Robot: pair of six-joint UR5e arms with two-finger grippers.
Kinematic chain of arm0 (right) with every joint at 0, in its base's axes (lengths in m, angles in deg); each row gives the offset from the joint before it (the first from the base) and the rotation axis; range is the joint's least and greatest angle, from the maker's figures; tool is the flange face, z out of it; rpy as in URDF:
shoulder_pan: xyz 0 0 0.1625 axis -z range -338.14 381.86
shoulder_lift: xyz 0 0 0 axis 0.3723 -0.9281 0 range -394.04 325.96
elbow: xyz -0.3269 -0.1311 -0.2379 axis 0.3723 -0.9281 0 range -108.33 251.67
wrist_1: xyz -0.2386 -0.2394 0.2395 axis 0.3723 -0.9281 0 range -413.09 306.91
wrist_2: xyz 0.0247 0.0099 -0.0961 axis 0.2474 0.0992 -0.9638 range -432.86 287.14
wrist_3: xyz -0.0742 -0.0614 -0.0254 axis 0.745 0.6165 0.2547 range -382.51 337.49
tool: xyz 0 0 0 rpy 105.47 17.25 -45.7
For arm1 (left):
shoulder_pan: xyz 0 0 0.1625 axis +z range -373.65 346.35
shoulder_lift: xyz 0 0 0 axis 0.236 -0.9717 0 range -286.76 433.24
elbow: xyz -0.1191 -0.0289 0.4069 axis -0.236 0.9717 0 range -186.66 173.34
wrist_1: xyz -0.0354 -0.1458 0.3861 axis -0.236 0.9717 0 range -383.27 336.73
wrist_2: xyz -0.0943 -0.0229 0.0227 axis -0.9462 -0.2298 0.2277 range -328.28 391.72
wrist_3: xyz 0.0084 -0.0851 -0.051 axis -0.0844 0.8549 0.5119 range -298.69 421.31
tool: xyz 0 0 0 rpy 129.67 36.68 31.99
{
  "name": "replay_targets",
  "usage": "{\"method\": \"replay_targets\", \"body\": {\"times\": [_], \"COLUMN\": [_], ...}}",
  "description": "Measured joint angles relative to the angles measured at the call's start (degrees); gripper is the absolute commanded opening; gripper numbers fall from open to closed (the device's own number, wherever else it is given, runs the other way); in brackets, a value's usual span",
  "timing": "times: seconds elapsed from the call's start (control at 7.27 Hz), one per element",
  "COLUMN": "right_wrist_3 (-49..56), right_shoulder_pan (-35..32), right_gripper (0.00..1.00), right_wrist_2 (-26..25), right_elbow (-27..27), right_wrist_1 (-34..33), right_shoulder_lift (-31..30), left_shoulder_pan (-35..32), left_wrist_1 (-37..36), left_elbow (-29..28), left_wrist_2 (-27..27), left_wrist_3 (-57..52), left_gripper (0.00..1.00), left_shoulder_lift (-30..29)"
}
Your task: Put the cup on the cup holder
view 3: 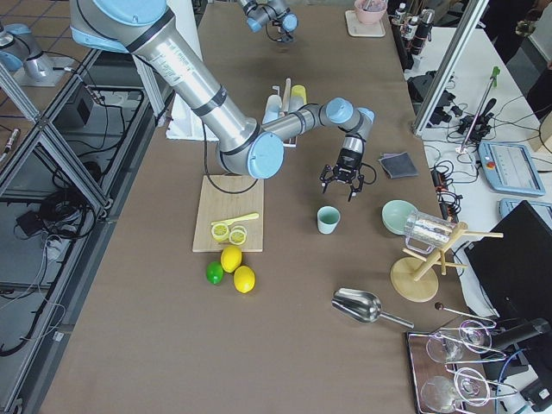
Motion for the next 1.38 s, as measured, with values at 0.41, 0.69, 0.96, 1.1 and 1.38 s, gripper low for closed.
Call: {"method": "replay_targets", "body": {"times": [0.41,0.69,0.96,1.1,1.38], "right_wrist_3": [2.77,3.33,3.99,4.57,6.01], "right_shoulder_pan": [0.53,0.28,-0.12,-0.28,-0.36], "right_gripper": [0.99,0.99,0.99,0.99,0.99], "right_wrist_2": [-3.36,-2.13,-0.38,0.06,0.10], "right_elbow": [-2.43,-3.13,-3.21,-3.22,-3.23], "right_wrist_1": [0.25,0.36,0.32,0.31,0.40], "right_shoulder_lift": [-0.11,-0.90,-1.19,-1.46,-2.42], "left_shoulder_pan": [0.03,0.18,0.27,0.28,0.28], "left_wrist_1": [2.46,4.51,5.35,5.47,6.18], "left_elbow": [-0.37,-1.38,-2.05,-2.17,-2.72], "left_wrist_2": [0.00,0.00,0.00,0.00,0.00], "left_wrist_3": [0.11,0.16,0.19,0.18,0.12], "left_gripper": [0.99,0.99,0.99,0.99,0.99], "left_shoulder_lift": [1.67,2.36,2.44,2.46,2.52]}}
